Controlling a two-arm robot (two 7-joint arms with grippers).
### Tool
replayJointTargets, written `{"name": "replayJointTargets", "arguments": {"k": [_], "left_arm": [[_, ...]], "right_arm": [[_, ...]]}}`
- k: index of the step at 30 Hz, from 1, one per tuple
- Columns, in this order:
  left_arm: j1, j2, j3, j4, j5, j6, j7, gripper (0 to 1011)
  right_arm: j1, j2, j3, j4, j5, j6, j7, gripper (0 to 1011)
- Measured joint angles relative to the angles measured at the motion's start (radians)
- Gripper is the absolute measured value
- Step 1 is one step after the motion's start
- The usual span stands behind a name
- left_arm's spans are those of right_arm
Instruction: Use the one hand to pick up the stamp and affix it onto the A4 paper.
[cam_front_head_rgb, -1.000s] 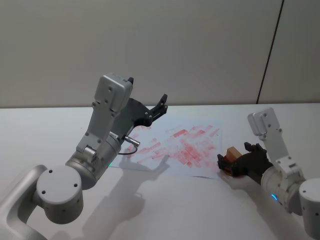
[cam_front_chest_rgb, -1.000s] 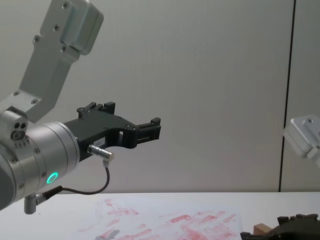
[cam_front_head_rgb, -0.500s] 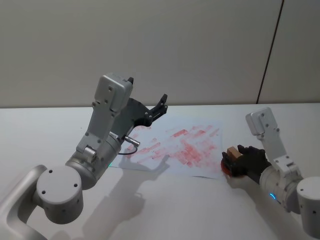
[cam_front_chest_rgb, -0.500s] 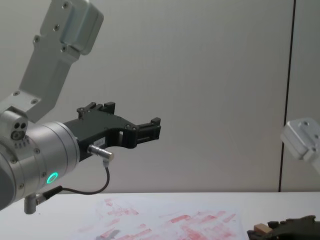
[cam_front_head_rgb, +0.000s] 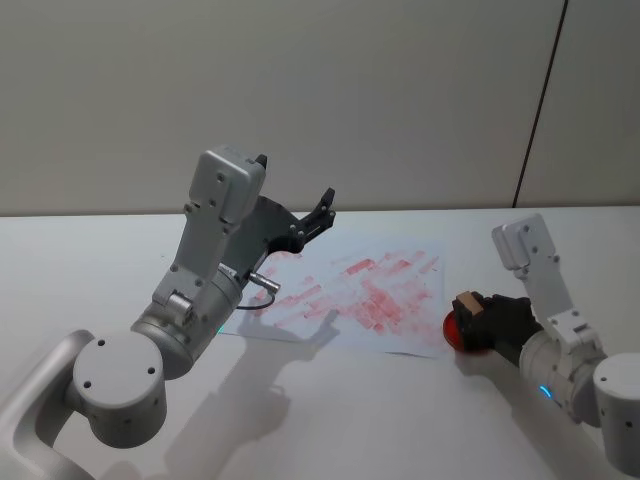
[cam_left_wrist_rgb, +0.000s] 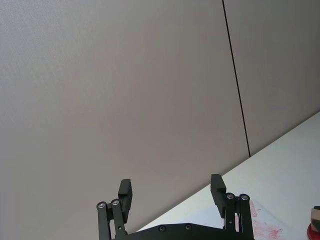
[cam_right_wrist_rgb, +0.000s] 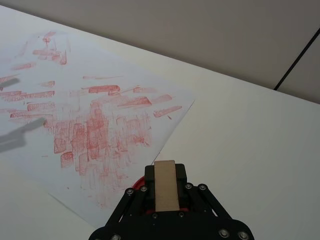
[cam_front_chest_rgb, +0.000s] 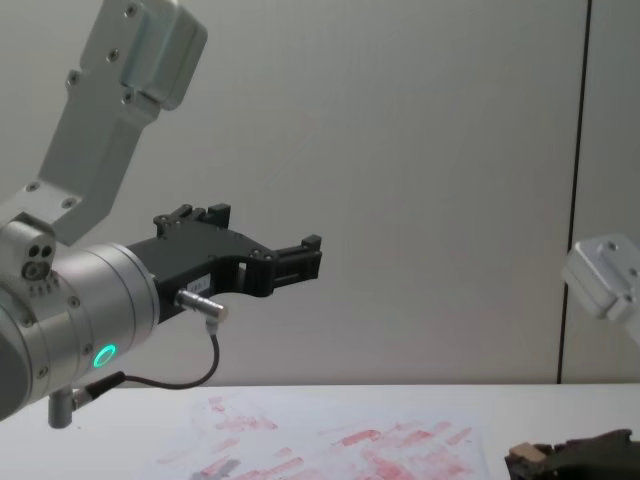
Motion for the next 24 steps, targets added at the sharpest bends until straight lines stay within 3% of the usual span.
{"name": "replayJointTargets", "arguments": {"k": [10, 18, 24], "left_arm": [[0.000, 0.000, 0.000, 0.000, 0.000, 0.000, 0.000, 1001], [0.000, 0.000, 0.000, 0.000, 0.000, 0.000, 0.000, 1002], [0.000, 0.000, 0.000, 0.000, 0.000, 0.000, 0.000, 1001]], "right_arm": [[0.002, -0.007, 0.003, -0.020, 0.014, -0.042, -0.016, 219], [0.049, -0.053, -0.012, -0.014, 0.037, -0.097, -0.007, 219], [0.083, -0.083, -0.027, 0.018, 0.027, -0.107, 0.014, 219]]}}
